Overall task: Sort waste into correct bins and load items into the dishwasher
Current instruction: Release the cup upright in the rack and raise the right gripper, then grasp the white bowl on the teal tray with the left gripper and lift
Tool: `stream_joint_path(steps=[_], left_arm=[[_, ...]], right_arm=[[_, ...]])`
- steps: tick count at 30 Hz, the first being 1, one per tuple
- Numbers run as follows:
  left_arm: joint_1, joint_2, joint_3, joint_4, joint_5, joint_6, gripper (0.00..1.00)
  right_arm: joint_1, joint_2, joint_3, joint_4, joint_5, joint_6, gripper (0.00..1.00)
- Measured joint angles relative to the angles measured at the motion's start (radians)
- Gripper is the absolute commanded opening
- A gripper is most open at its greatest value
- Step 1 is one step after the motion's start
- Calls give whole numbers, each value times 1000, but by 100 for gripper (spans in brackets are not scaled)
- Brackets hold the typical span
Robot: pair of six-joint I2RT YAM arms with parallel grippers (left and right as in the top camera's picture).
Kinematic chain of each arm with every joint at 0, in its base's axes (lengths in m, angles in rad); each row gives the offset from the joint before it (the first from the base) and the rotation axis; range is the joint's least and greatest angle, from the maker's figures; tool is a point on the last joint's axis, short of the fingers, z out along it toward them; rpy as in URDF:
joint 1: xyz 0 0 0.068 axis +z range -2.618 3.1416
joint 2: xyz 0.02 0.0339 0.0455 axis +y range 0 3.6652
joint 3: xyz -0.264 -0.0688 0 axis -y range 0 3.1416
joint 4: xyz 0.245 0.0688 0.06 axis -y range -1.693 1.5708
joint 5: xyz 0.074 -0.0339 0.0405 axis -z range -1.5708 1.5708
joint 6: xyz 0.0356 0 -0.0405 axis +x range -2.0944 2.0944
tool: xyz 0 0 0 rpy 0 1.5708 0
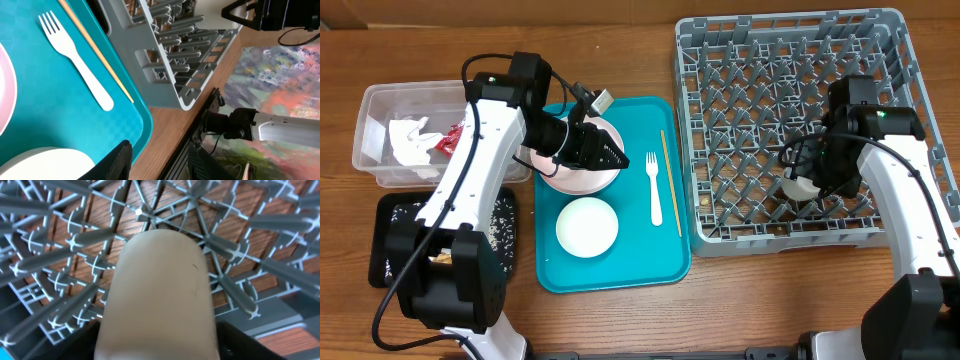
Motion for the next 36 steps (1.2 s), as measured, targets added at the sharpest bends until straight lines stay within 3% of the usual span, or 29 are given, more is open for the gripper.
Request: stream_joint_path(steps=[3,12,19,29,35,36], left_arm=[[0,0,0,0,-3,-7,40],[0,0,0,-1,-3,-14,38],[0,-2,0,-1,-51,-47,39],[-16,-245,-1,-74,-601,-341,44],[-36,-317,-6,-187,-769,-446,43],[-40,-316,-15,-185,-781,-452,48]], right_arm=[[-2,0,0,7,-5,-4,95],[-5,0,23,-31,-9,-6,95],[-5,0,244,-196,-75,-18,100],[28,-10,300,-265,-343,-194,100],[104,-10,300,-261,-391,-224,100],[114,-10,300,-261,-394,-226,100]])
